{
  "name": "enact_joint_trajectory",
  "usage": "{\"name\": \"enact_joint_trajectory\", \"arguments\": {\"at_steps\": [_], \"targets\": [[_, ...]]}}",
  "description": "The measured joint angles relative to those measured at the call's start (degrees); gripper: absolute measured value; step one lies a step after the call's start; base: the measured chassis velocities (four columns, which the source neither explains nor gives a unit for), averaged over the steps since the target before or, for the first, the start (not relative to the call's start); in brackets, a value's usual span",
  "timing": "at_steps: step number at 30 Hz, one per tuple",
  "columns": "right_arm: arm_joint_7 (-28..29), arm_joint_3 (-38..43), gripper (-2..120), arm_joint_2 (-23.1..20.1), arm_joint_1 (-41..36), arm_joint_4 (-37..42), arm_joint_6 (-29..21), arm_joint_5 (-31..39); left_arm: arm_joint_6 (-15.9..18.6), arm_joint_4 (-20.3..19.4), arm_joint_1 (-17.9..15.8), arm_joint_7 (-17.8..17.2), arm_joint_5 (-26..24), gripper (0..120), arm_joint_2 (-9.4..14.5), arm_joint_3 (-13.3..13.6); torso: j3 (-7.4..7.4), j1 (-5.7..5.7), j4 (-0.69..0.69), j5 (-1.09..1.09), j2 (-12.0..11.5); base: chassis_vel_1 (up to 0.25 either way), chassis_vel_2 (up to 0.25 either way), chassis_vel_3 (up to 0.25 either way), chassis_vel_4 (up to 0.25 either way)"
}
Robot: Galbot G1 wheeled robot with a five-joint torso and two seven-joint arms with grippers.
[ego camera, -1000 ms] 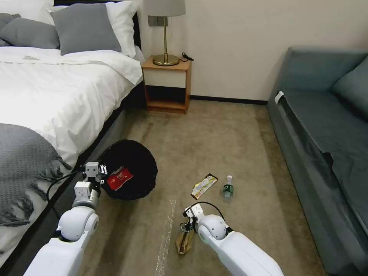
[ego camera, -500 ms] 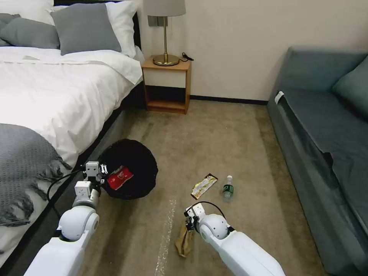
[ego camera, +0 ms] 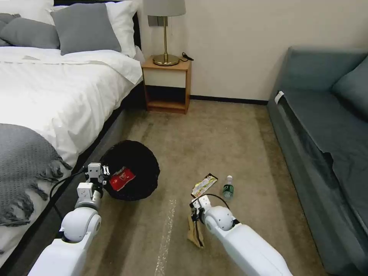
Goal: Pick up the trash bin, then pick up the garbage on the floor and place it into the trash bin.
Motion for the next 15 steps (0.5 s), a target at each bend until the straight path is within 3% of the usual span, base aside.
{"name": "enact_joint_trajectory", "arguments": {"at_steps": [6, 8, 10, 12, 15], "targets": [[-1.0, 3.1, 0, 0.1, 1.4, 1.0, 1.7, -3.0, 0.0, -0.4, -0.3, 0.0, 0.7, 4, -0.5, 1.1, 0.0, 0.0, 0.0, 0.0, 0.0, 0.0, 0.0, 0.0, 0.0], [-2.2, 5.1, 0, 0.8, 1.5, 1.6, 5.6, -9.5, 0.0, -0.5, -0.6, 0.0, 1.2, 4, -0.7, 1.8, 0.0, 0.0, -0.01, 0.0, 0.0, 0.0, 0.0, 0.0, 0.0], [-2.3, 5.4, 0, 1.0, 1.5, 1.7, 6.2, -10.3, 0.0, -0.5, -0.6, 0.0, 1.2, 4, -0.8, 1.9, 0.0, 0.0, -0.01, 0.0, 0.0, 0.0, 0.0, 0.0, 0.0], [-2.3, 7.3, 0, 2.3, 1.5, 3.1, 11.9, -14.4, 0.2, -0.5, -1.1, -0.1, 1.5, 4, -1.1, 2.6, 0.0, 0.0, 0.0, 0.0, 0.0, 0.0, 0.0, 0.0, 0.0], [-1.9, 8.2, 0, 3.1, 2.1, 3.8, 16.1, -16.3, 0.2, -0.4, -1.4, -0.3, 1.8, 4, -1.3, 3.1, 0.0, 0.0, 0.0, -0.01, 0.0, 0.0, 0.0, 0.0, 0.0]]}}
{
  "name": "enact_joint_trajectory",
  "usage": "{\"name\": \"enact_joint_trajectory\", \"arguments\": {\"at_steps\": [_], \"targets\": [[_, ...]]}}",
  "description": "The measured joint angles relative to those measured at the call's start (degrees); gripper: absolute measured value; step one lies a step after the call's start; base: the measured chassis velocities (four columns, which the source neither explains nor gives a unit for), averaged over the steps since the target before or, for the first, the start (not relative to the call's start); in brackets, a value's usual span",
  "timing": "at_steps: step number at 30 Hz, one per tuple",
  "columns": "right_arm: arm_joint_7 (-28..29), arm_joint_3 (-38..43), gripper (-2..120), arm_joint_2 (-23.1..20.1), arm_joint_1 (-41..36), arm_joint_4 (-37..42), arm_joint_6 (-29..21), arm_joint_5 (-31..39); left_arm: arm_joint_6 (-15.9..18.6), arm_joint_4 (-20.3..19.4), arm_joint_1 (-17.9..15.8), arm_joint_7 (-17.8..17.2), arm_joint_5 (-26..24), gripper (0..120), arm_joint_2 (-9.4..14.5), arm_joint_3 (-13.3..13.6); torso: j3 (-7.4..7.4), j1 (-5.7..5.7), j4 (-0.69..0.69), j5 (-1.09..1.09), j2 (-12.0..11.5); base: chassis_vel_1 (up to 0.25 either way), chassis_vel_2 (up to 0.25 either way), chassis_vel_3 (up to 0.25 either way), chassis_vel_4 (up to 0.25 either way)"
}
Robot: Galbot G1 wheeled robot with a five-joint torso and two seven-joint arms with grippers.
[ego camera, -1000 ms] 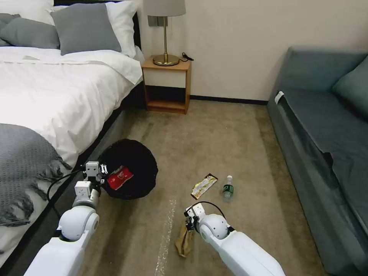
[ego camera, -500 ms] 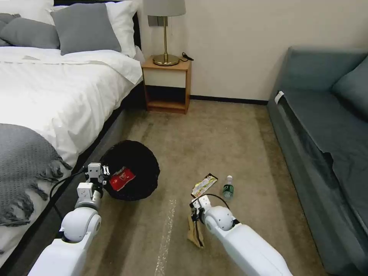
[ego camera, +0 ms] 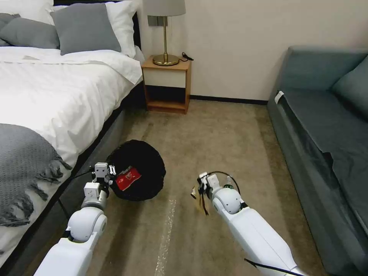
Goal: Pick up the trash bin, then pick up the garbage on the floor and place it into the trash bin.
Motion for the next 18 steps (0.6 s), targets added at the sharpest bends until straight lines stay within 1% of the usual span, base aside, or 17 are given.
{"name": "enact_joint_trajectory", "arguments": {"at_steps": [2, 3, 4, 6, 7, 9, 11, 12, 13, 15, 16, 18], "targets": [[0.7, 0.3, 0, 0.4, 0.7, 0.5, 2.5, 0.0, 0.0, 0.1, -0.1, 0.0, 0.2, 4, -0.2, 0.3, 0.0, 0.0, 0.0, 0.0, 0.0, 0.0, 0.0, 0.0, 0.0], [0.7, 0.3, 0, 0.4, 0.7, 0.5, 2.5, 0.0, 0.0, 0.1, -0.1, 0.0, 0.2, 4, -0.2, 0.3, 0.0, 0.0, 0.0, 0.0, 0.0, 0.0, 0.0, 0.0, 0.0], [1.2, 0.4, 0, 0.6, 1.2, 0.9, 4.3, 0.4, 0.0, 0.1, -0.1, -0.1, 0.3, 4, -0.3, 0.4, 0.0, 0.0, 0.0, 0.0, 0.0, 0.0, 0.0, 0.0, 0.0], [1.3, 0.0, 0, 0.8, 2.5, 1.5, 9.8, 4.0, 0.1, 0.1, -0.1, -0.1, 0.6, 4, -0.6, 0.6, 0.0, 0.0, -0.01, 0.0, 0.0, 0.0, 0.0, 0.0, 0.0], [1.3, 0.0, 0, 0.8, 2.5, 1.5, 9.8, 4.0, 0.1, 0.1, -0.1, -0.1, 0.6, 4, -0.6, 0.6, 0.0, 0.0, -0.01, 0.0, 0.0, 0.0, 0.0, 0.0, 0.0], [0.3, -1.0, 0, 1.1, 3.7, 2.0, 14.8, 8.5, 0.1, 0.1, -0.2, -0.2, 0.6, 4, -0.8, 0.6, 0.0, 0.0, 0.0, 0.0, 0.0, 0.0, 0.0, 0.0, 0.0], [-0.6, -2.2, 0, 1.9, 4.8, 3.4, 17.5, 14.1, 0.2, 0.0, -0.4, -0.3, 0.7, 4, -0.9, 0.7, 0.0, 0.0, 0.01, -0.01, 0.0, 0.0, 0.0, 0.0, 0.0], [-0.6, -2.2, 0, 1.9, 4.8, 3.4, 17.5, 14.1, 0.2, 0.0, -0.4, -0.3, 0.7, 4, -0.9, 0.7, 0.0, 0.0, 0.01, -0.01, 0.0, 0.0, 0.0, 0.0, 0.0], [-0.8, -3.0, 0, 2.4, 5.3, 4.3, 18.5, 17.0, 0.4, -0.2, -0.5, -0.4, 0.7, 4, -0.9, 0.8, 0.0, 0.0, 0.01, -0.01, 0.0, 0.0, 0.0, 0.0, 0.0], [-0.9, -4.5, 0, 3.0, 5.6, 6.0, 19.5, 20.7, 0.5, -0.3, -0.7, -0.5, 0.7, 4, -1.1, 0.9, 0.0, 0.0, 0.0, 0.0, 0.0, 0.0, 0.0, 0.0, 0.0], [-0.9, -4.5, 0, 3.0, 5.6, 6.0, 19.5, 20.7, 0.5, -0.3, -0.7, -0.5, 0.7, 4, -1.1, 0.9, 0.0, 0.0, 0.0, 0.0, 0.0, 0.0, 0.0, 0.0, 0.0], [-1.1, -6.6, 0, 3.7, 5.5, 8.7, 20.1, 24.7, 0.6, -0.4, -0.8, -0.6, 0.7, 4, -1.4, 1.0, 0.0, 0.0, 0.0, -0.01, 0.0, 0.0, 0.0, 0.0, 0.0]]}}
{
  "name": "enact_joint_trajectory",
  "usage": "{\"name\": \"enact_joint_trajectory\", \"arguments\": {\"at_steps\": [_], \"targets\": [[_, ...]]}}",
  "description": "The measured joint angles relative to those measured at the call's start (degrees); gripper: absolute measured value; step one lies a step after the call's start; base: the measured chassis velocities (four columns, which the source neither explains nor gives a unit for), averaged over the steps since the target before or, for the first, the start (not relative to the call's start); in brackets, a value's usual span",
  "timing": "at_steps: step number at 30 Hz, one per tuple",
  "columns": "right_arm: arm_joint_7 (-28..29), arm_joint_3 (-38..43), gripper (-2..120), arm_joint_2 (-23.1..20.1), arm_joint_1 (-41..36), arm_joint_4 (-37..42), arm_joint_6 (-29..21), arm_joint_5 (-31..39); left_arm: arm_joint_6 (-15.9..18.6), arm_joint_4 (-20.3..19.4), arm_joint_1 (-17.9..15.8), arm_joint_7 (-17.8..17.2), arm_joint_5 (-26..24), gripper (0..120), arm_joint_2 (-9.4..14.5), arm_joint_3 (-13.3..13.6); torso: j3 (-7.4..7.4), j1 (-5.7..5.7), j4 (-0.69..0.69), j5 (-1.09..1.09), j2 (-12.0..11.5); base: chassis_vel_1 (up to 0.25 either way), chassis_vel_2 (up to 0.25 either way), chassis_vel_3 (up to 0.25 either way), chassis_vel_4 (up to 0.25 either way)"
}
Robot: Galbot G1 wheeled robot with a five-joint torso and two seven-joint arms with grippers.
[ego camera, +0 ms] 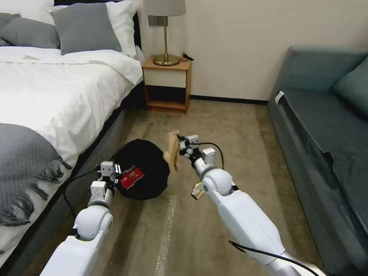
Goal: Pick up the trash bin, then pick up the garbage on the floor and place it into the trash bin.
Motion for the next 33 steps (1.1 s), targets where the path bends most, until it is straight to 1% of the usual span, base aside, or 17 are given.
{"name": "enact_joint_trajectory", "arguments": {"at_steps": [3, 6, 9, 12, 17, 18, 19, 20, 22, 23, 24, 26, 27, 28, 31, 32, 33], "targets": [[-0.8, -2.2, 0, 0.6, -0.3, 1.3, 0.5, 1.9, 0.1, -0.3, -0.2, -0.1, -0.1, 4, -0.2, 0.0, 0.0, 0.0, 0.0, 0.0, 0.0, 0.0, 0.0, 0.0, 0.0], [-1.6, -3.8, 0, 1.1, -0.4, 1.0, 0.8, 1.5, 0.3, -0.5, -0.3, -0.2, -0.2, 4, -0.3, 0.0, 0.0, 0.0, 0.0, 0.0, 0.0, 0.0, 0.0, 0.0, 0.0], [-1.7, -5.0, 0, 2.0, -0.8, -0.9, 1.0, 0.0, 0.5, -1.2, -0.3, -0.4, -0.7, 4, -0.5, 0.0, 0.0, 0.0, 0.0, 0.0, 0.0, 0.0, 0.0, 0.0, 0.0], [-1.7, -5.6, 0, 3.1, -1.7, -4.2, 2.1, -3.2, 0.7, -2.3, 0.0, -0.5, -1.1, 4, -0.8, 0.0, 0.0, 0.0, 0.0, 0.01, 0.0, 0.0, 0.0, 0.0, 0.0], [-1.5, -5.4, 0, 3.8, -2.8, -6.2, 2.8, -5.9, 0.7, -2.5, 0.1, -0.5, -1.8, 4, -0.9, -0.6, 0.0, 0.0, 0.0, 0.01, 0.0, 0.0, 0.0, 0.0, 0.0], [-1.4, -5.3, 2, 3.9, -3.1, -6.4, 2.8, -6.1, 0.7, -2.5, 0.1, -0.6, -2.0, 4, -0.9, -0.8, 0.0, 0.0, 0.0, 0.01, 0.0, 0.0, 0.0, 0.0, 0.0], [-1.3, -5.2, 8, 3.9, -3.4, -6.5, 2.8, -6.3, 0.8, -2.5, 0.2, -0.6, -2.1, 4, -0.8, -0.8, 0.0, 0.0, 0.0, 0.01, 0.0, 0.0, 0.0, 0.0, 0.0], [-1.3, -5.2, 8, 3.9, -3.4, -6.5, 2.8, -6.3, 0.8, -2.5, 0.2, -0.6, -2.1, 4, -0.8, -0.8, 0.0, 0.0, 0.0, 0.01, 0.0, 0.0, 0.0, 0.0, 0.0], [-1.2, -5.0, 17, 3.9, -3.7, -6.5, 2.8, -6.3, 0.8, -2.3, 0.2, -0.6, -2.1, 4, -0.7, -0.8, 0.0, 0.0, 0.0, 0.01, 0.0, 0.0, 0.0, 0.0, 0.0], [-1.2, -5.0, 17, 3.9, -3.7, -6.5, 2.8, -6.3, 0.8, -2.3, 0.2, -0.6, -2.1, 4, -0.7, -0.8, 0.0, 0.0, 0.0, 0.01, 0.0, 0.0, 0.0, 0.0, 0.0], [-1.2, -4.9, 24, 3.8, -3.8, -6.4, 2.7, -6.3, 0.8, -2.1, 0.1, -0.6, -2.1, 4, -0.7, -0.8, 0.0, 0.0, 0.0, 0.01, 0.0, 0.0, 0.0, 0.0, 0.0], [-1.1, -4.8, 31, 3.7, -3.9, -5.8, 2.6, -6.3, 0.8, -1.9, 0.0, -0.6, -2.1, 4, -0.9, -0.7, 0.0, 0.0, 0.0, 0.01, 0.0, 0.0, 0.0, 0.0, 0.0], [-1.1, -4.8, 31, 3.7, -3.9, -5.8, 2.6, -6.3, 0.8, -1.9, 0.0, -0.6, -2.1, 4, -0.9, -0.7, 0.0, 0.0, 0.0, 0.01, 0.0, 0.0, 0.0, 0.0, 0.0], [-1.1, -4.8, 38, 3.5, -4.1, -5.1, 2.5, -6.1, 0.8, -1.7, -0.1, -0.7, -2.1, 4, -1.0, -0.6, 0.0, 0.0, 0.0, 0.01, 0.0, 0.0, 0.0, 0.0, 0.0], [-1.0, -4.6, 51, 3.4, -4.4, -3.9, 2.5, -5.6, 0.7, -1.1, -0.1, -0.7, -1.8, 4, -1.3, -0.4, 0.0, 0.0, 0.0, 0.01, 0.0, 0.0, 0.0, 0.0, 0.0], [-1.0, -4.6, 51, 3.4, -4.4, -3.9, 2.5, -5.6, 0.7, -1.1, -0.1, -0.7, -1.8, 4, -1.3, -0.4, 0.0, 0.0, 0.0, 0.01, 0.0, 0.0, 0.0, 0.0, 0.0], [-0.9, -4.4, 54, 3.3, -4.5, -3.5, 2.5, -5.3, 0.7, -0.9, 0.0, -0.7, -1.7, 4, -1.4, -0.5, 0.0, 0.0, 0.0, 0.01, 0.0, 0.0, 0.0, 0.0, 0.0]]}}
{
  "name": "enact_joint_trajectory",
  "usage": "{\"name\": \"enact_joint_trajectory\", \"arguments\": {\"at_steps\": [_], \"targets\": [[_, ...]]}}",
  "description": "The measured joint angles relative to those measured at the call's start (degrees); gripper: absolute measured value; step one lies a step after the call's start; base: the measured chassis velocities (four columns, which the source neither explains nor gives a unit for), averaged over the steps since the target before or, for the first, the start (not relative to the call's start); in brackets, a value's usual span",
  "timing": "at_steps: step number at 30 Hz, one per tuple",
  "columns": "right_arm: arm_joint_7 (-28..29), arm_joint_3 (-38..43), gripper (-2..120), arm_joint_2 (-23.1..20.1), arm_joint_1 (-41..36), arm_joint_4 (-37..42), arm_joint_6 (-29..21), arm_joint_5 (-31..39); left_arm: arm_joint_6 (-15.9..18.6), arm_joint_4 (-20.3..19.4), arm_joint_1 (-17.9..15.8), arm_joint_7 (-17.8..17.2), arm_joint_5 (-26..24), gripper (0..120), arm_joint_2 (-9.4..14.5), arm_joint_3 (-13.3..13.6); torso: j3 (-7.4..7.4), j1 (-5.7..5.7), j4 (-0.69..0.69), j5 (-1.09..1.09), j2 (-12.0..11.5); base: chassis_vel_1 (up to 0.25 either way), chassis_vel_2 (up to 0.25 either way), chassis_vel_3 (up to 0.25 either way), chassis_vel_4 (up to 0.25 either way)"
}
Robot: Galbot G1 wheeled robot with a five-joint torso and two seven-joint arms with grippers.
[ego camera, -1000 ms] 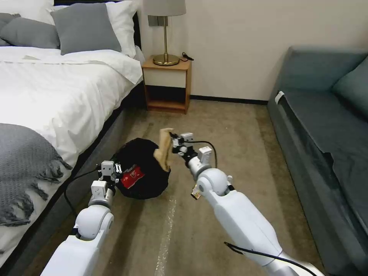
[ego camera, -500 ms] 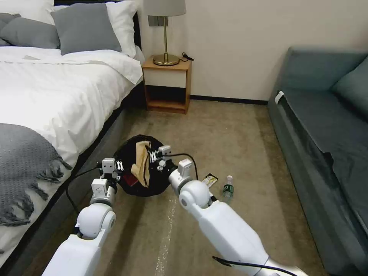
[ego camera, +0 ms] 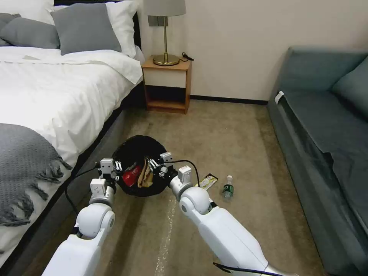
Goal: Pick up the trash bin, then pick up the garbage on the floor and place it into the trash bin.
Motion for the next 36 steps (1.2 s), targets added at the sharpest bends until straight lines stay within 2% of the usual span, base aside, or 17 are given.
{"name": "enact_joint_trajectory", "arguments": {"at_steps": [2, 3, 5, 7, 10, 11, 13, 22, 36], "targets": [[0.6, 0.6, 66, -0.5, -0.6, 1.9, -0.7, 2.1, -0.3, 0.3, 0.3, 0.0, 0.1, 4, 0.0, -0.4, 0.0, 0.0, 0.0, 0.0, 0.0, 0.0, 0.0, 0.0, 0.0], [0.6, 0.6, 66, -0.5, -0.6, 1.9, -0.7, 2.1, -0.3, 0.3, 0.3, 0.0, 0.1, 4, 0.0, -0.4, 0.0, 0.0, 0.0, 0.0, 0.0, 0.0, 0.0, 0.0, 0.0], [1.2, 1.5, 76, -1.2, -1.3, 3.8, -1.9, 3.6, -0.9, 0.3, 0.7, 0.0, 0.5, 4, 0.1, -1.1, 0.0, 0.0, 0.0, 0.0, 0.0, 0.0, 0.0, 0.0, 0.0], [1.3, 1.8, 78, -1.4, -1.5, 4.2, -2.1, 3.6, -1.1, 0.3, 0.8, 0.0, 0.5, 4, 0.2, -1.3, 0.0, 0.0, 0.0, 0.0, 0.0, 0.0, 0.0, 0.0, 0.0], [2.0, 4.1, 91, -2.3, -2.7, 5.9, -2.5, 3.5, -1.6, 0.5, 1.2, 0.0, 0.4, 4, 0.5, -2.2, 0.0, 0.0, 0.01, 0.0, 0.0, 0.0, 0.0, 0.0, 0.0], [2.0, 4.1, 91, -2.3, -2.7, 5.9, -2.5, 3.5, -1.6, 0.5, 1.2, 0.0, 0.4, 4, 0.5, -2.2, 0.0, 0.0, 0.01, 0.0, 0.0, 0.0, 0.0, 0.0, 0.0], [2.9, 7.4, 99, -2.7, -4.2, 8.1, -3.4, 3.6, -1.8, 0.5, 1.3, -0.2, 0.1, 4, 1.0, -2.6, 0.0, 0.0, 0.0, 0.01, 0.0, 0.0, 0.0, 0.0, 0.0], [6.3, 16.1, 100, -5.9, -8.9, 13.1, -8.5, 3.2, -2.4, 1.1, 1.6, -0.3, 0.0, 4, 1.5, -2.9, 0.0, 0.0, 0.0, 0.01, 0.0, 0.0, 0.0, 0.0, 0.0], [4.8, 30.1, 100, -11.1, -16.6, 16.3, -11.6, 3.8, -3.8, 0.9, 3.5, -0.4, -0.4, 4, 1.8, -5.1, 0.0, 0.0, 0.0, 0.01, 0.0, 0.0, 0.0, 0.0, 0.0]]}}
